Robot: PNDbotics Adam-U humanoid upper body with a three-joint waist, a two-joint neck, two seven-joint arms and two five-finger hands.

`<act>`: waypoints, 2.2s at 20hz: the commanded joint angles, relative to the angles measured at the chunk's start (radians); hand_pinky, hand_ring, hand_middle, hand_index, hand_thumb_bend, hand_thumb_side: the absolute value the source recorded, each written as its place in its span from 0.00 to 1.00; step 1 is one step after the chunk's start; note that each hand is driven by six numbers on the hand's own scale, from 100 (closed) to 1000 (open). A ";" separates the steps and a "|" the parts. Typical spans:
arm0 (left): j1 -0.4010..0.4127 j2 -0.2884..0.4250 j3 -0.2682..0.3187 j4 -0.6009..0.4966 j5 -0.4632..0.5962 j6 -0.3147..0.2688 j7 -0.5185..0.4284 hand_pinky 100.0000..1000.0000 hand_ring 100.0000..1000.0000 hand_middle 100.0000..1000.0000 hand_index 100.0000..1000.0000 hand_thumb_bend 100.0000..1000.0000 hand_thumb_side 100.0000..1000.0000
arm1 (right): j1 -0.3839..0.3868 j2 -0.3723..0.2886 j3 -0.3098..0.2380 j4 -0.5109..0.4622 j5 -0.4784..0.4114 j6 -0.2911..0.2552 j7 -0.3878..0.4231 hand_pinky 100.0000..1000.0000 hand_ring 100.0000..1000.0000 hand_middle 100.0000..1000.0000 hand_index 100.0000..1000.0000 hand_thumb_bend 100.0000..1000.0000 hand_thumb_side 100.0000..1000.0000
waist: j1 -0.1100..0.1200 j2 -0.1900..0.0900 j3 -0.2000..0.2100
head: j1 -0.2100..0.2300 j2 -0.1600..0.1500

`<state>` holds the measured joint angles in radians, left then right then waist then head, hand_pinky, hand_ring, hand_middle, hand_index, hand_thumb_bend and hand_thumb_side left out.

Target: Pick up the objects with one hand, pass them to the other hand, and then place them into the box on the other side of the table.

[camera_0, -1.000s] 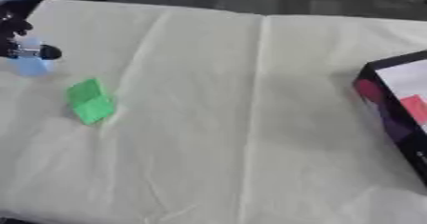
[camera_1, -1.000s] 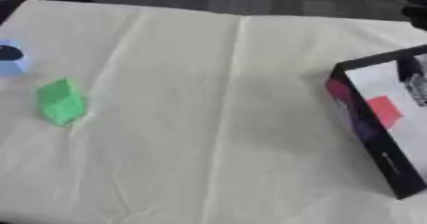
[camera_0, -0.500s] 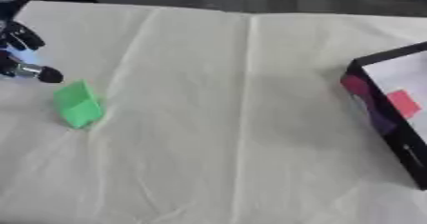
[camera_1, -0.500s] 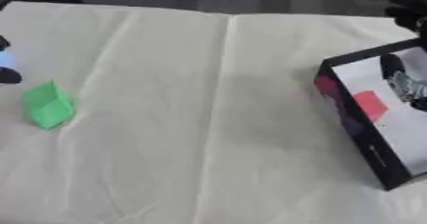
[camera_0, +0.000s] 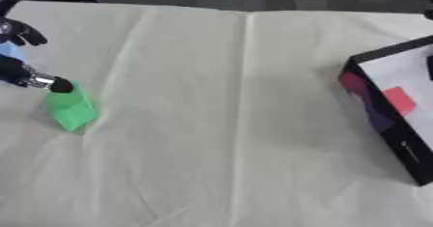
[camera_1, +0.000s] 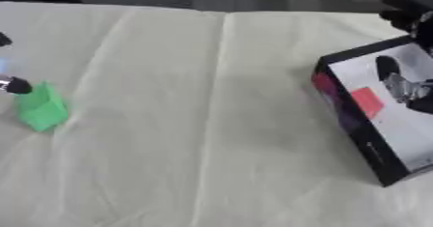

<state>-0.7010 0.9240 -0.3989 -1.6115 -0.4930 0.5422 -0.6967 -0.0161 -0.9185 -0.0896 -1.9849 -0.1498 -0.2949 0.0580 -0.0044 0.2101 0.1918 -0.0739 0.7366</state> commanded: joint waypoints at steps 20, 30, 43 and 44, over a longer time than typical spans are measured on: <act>-0.036 -0.125 -0.049 0.247 -0.077 0.222 -0.137 0.98 0.92 0.81 0.84 0.74 0.29 | 0.022 0.042 0.023 -0.015 0.099 0.045 0.035 1.00 0.95 0.99 1.00 0.00 0.16 | 0.001 0.007 -0.006 | 0.018 -0.002; -0.030 -0.137 -0.064 0.268 -0.003 0.213 -0.112 0.97 0.91 0.82 0.74 0.65 0.20 | 0.028 0.050 0.023 -0.015 0.111 0.051 0.029 1.00 0.95 0.99 1.00 0.00 0.16 | 0.000 0.009 -0.008 | 0.021 0.001; -0.035 -0.148 -0.063 0.271 -0.034 0.227 -0.139 0.95 0.89 0.77 0.58 0.37 0.10 | 0.038 0.056 0.022 -0.015 0.121 0.055 0.028 1.00 0.95 0.98 1.00 0.00 0.16 | 0.002 0.007 -0.009 | 0.024 0.001; -0.036 -0.147 -0.063 0.265 -0.032 0.231 -0.139 0.95 0.87 0.75 0.54 0.30 0.05 | 0.038 0.055 0.021 -0.015 0.121 0.055 0.027 1.00 0.95 0.98 1.00 0.00 0.16 | 0.002 0.006 -0.009 | 0.024 0.001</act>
<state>-0.7201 0.7549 -0.4719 -1.3330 -0.5225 0.5849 -0.6540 0.0266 -0.8412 -0.0585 -1.9849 -0.0317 -0.2409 0.0887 -0.0044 0.2159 0.1845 -0.0520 0.7368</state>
